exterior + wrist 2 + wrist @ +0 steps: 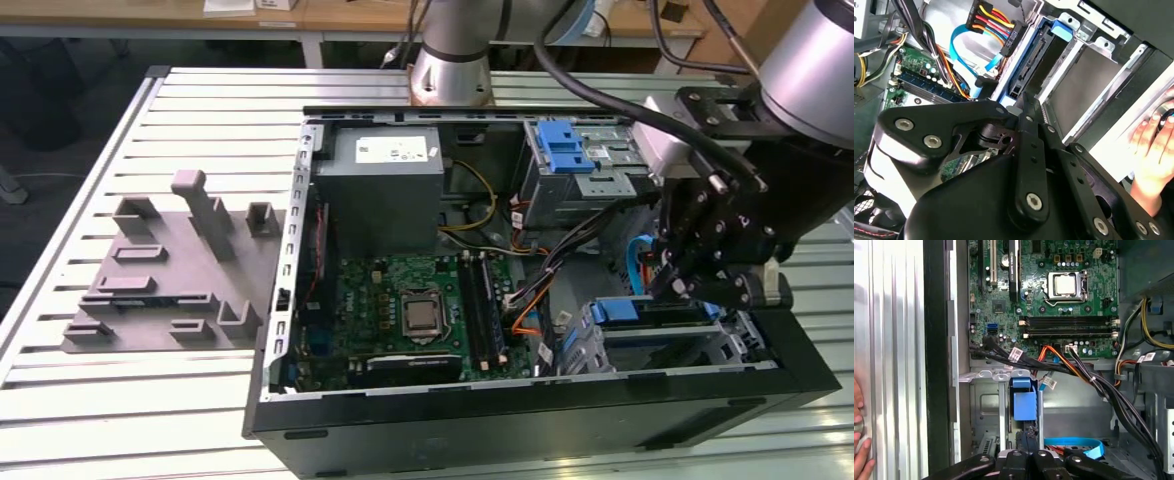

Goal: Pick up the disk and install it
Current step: 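Insert the first disk wire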

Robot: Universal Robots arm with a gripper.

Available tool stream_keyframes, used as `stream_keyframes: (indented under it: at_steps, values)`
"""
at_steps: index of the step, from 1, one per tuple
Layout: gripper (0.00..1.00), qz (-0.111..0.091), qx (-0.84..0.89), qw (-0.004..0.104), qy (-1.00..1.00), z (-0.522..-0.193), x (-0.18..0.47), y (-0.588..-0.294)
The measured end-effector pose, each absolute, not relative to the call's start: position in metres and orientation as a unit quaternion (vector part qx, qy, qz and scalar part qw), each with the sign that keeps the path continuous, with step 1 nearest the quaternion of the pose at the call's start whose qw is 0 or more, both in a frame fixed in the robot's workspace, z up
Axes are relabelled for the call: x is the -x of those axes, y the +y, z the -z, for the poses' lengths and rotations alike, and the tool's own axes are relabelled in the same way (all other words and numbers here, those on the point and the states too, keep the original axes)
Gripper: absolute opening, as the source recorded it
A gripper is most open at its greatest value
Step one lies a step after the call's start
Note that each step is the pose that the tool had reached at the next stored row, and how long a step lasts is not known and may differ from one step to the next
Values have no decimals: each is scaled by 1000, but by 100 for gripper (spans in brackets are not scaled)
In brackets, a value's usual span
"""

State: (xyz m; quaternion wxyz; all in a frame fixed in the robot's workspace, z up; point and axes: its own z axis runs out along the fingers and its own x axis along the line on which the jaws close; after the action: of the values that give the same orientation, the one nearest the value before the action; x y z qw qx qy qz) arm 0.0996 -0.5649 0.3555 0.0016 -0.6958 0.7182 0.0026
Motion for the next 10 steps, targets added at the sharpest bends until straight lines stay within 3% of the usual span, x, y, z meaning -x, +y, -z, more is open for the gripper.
stream_keyframes:
  at_steps: [10]
  values:
    - [11,-3,696,2,718,-355,-122,-558]
